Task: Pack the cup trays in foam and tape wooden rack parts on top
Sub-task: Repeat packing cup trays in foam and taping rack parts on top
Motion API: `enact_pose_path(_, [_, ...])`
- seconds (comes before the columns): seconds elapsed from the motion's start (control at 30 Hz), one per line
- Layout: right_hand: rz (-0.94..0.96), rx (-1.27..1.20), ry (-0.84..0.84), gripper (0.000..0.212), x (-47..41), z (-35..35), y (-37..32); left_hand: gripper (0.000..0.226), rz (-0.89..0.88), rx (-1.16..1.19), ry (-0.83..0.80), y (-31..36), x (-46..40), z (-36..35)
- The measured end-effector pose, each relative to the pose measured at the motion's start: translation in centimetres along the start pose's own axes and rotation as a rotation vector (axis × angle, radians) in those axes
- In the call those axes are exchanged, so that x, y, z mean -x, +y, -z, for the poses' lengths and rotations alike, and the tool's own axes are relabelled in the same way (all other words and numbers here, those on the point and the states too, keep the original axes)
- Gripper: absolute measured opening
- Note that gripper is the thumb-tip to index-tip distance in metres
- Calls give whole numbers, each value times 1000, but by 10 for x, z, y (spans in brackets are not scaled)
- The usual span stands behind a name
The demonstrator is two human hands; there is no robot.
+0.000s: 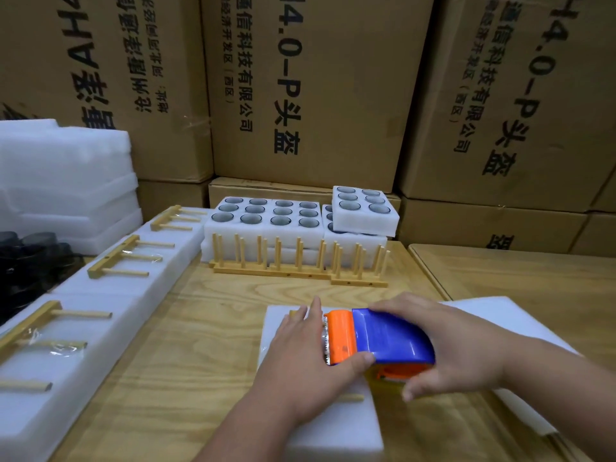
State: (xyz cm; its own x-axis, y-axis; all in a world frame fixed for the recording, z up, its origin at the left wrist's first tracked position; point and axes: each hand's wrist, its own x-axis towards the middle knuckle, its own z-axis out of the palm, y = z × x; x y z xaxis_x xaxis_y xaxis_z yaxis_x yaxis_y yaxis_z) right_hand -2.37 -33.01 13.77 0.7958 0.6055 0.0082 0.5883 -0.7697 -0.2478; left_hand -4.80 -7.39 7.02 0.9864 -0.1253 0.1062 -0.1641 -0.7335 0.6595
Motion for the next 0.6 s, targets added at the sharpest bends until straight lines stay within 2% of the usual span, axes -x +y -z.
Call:
enact_pose_path(0.2, [52,132,30,91,6,-1,6,131,-66,-144,-31,6,0,1])
enact_pose_path(0.33, [16,142,-2,90,17,12,16,137,-82,-364,-117,6,2,-1])
enact_pose_path(0.6, [-99,141,-80,96,45,19,39,116,-109,-503,-132,5,0,-6])
